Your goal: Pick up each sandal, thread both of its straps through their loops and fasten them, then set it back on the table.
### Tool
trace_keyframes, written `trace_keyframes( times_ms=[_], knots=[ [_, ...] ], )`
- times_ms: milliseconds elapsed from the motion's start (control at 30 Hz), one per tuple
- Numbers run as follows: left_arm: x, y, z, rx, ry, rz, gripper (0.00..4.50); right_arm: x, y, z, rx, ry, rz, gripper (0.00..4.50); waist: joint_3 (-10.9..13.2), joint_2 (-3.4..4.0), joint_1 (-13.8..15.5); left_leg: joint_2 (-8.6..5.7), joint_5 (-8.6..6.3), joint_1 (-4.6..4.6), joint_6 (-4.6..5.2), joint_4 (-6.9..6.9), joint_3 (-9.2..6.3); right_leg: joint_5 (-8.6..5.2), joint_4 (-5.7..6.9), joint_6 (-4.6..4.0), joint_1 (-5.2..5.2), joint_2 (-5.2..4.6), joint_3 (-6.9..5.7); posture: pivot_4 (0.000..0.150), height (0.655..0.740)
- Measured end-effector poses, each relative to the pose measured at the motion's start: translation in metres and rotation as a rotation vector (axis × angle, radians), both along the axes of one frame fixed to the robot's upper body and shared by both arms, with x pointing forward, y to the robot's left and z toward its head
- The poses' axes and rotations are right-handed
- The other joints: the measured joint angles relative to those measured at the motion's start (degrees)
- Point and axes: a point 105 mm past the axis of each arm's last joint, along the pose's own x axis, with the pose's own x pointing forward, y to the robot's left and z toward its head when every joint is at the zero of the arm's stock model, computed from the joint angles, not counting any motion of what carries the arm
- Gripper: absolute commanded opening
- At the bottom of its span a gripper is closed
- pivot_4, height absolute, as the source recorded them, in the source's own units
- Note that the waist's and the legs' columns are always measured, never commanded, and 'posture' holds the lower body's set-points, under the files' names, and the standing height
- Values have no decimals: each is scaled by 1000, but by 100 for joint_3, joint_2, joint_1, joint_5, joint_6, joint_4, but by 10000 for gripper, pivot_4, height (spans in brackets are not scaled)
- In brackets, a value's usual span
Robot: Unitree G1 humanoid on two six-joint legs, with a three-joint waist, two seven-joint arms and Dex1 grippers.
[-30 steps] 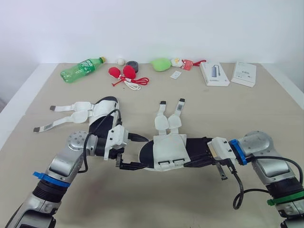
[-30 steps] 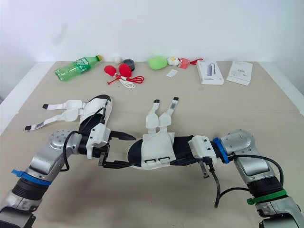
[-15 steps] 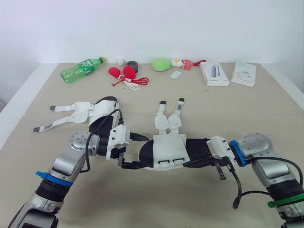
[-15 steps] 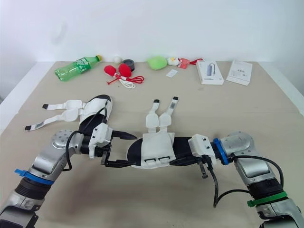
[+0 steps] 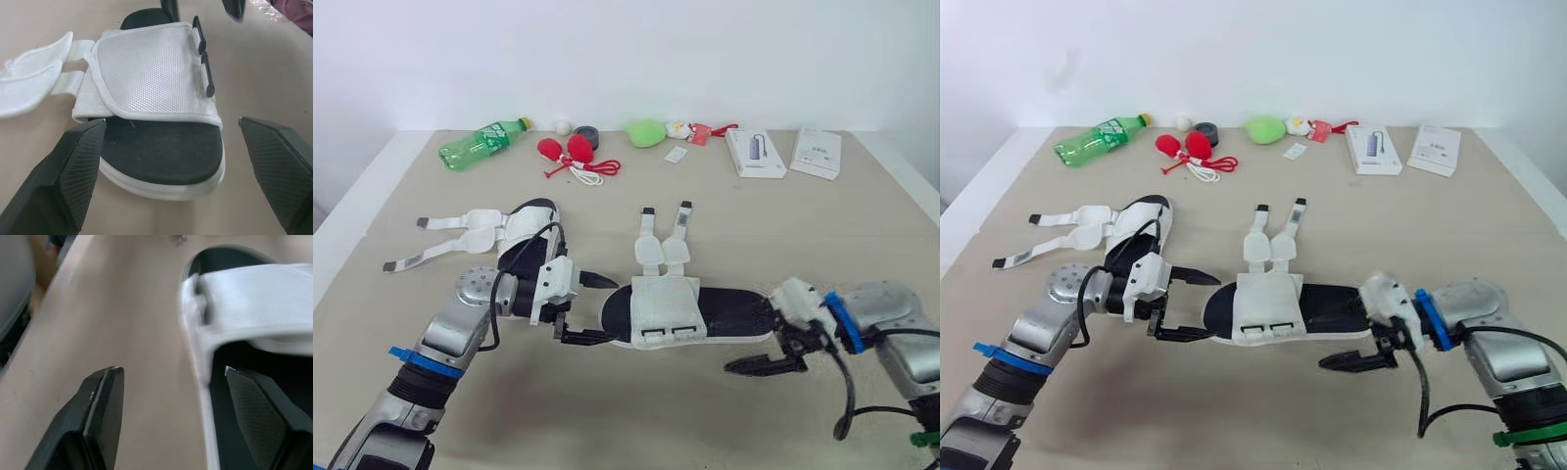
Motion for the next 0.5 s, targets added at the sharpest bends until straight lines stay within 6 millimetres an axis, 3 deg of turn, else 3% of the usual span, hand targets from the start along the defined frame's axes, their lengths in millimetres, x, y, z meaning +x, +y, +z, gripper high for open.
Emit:
trace_keyframes(
  times_ms=[67, 233, 500],
  knots=[
    [0, -1, -2, 2, 7, -8, 26784, 10, -4, 18, 54, 21, -87, 36436, 0, 0, -8, 3, 3, 1, -4, 0, 1, 2, 0, 3, 0, 3, 1, 1500, 7400],
    [0, -7, -6, 22, 9, -36, 661, 41, 7, 51, 222, 134, -275, 36436, 0, -2, -10, 9, 9, 2, -11, 0, -3, 9, 0, -1, 0, 11, 0, 1500, 7400],
    [1, -11, -7, 76, -27, -77, 261, 108, 26, 42, 325, 384, -618, 36436, -2, 2, -12, 5, 16, -87, -2, 4, 13, 54, 4, -28, -93, 18, 13, 1500, 7400]
  ],
)
